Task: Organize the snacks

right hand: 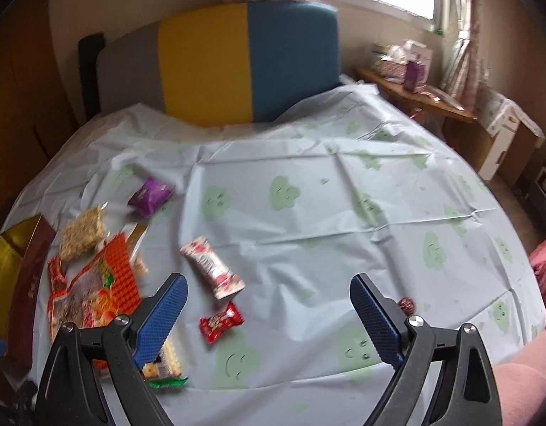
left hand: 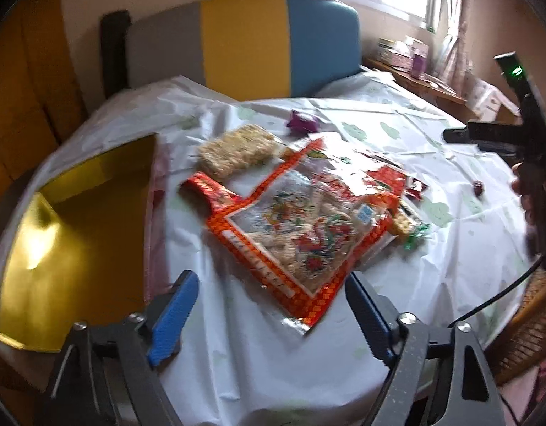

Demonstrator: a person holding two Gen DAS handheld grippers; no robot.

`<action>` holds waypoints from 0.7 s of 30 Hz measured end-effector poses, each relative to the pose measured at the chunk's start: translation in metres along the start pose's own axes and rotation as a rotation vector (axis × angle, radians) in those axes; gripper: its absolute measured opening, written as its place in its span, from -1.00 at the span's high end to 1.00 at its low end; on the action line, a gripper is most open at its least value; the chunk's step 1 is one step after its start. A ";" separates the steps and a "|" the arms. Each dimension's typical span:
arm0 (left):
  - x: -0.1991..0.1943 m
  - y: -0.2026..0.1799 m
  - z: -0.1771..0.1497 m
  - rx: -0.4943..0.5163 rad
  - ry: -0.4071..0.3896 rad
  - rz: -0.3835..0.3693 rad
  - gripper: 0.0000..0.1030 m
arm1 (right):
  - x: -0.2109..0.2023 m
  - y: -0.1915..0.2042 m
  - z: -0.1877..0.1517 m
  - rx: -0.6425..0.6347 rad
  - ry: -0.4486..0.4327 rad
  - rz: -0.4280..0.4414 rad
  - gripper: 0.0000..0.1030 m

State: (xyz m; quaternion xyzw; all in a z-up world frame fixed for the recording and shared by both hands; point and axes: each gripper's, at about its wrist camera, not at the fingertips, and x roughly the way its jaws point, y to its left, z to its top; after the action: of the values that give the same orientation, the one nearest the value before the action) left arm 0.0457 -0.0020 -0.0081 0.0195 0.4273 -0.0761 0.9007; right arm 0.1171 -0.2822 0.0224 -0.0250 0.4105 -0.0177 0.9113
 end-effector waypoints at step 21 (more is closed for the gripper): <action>0.096 -0.057 0.054 0.537 0.187 -0.135 -0.95 | 0.016 0.012 -0.005 -0.044 0.100 0.058 -0.83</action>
State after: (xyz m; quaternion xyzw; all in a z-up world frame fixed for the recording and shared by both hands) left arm 0.1383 -0.0753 -0.0465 0.2356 0.4732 -0.2441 0.8130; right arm 0.1239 -0.2712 0.0063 -0.0325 0.4565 0.0164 0.8890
